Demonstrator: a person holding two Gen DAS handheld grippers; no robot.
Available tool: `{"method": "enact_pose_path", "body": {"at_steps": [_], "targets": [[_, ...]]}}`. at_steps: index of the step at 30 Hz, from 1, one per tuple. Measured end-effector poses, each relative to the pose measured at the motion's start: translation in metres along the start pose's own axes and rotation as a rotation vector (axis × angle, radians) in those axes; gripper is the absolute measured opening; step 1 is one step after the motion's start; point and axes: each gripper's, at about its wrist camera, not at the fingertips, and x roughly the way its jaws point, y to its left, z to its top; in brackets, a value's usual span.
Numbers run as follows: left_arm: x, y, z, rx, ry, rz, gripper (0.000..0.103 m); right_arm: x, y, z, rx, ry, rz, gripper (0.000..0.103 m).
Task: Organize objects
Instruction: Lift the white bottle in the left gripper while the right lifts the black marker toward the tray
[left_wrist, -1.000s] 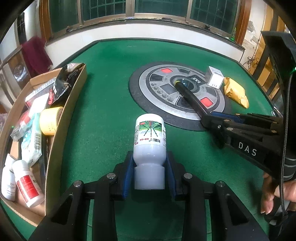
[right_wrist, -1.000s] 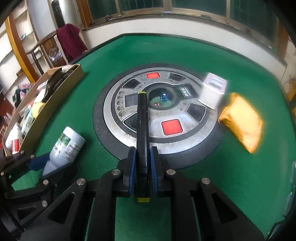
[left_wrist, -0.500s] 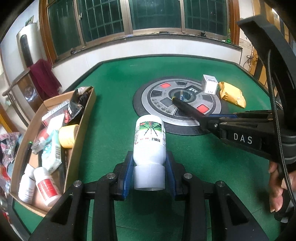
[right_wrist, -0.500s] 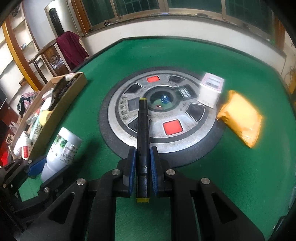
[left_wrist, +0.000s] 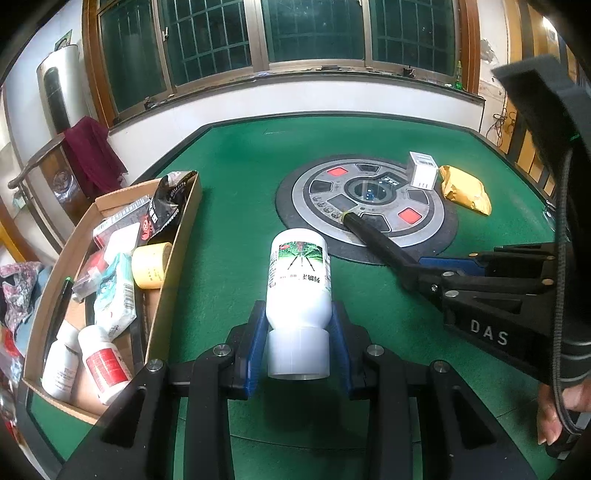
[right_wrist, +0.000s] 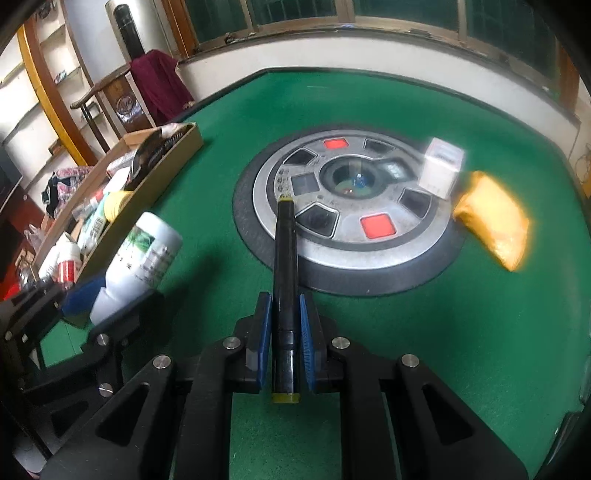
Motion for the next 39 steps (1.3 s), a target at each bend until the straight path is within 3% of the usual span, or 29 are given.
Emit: {"method": "enact_pose_path", "body": {"at_steps": [13,27,39], "targets": [[0.001,-0.001,-0.002,0.000,0.004,-0.005,0.029,0.009,0.001,-0.003,-0.012,0.002,-0.033,0.012],[-0.008,0.009,0.000,-0.015,-0.019,-0.004,0.029,-0.021,-0.006,-0.001,0.093,-0.057,0.073,0.012],[-0.010,0.022,-0.006,-0.034,-0.010,-0.001,0.029,-0.003,0.020,-0.012,0.005,0.035,0.024,0.013]]}}
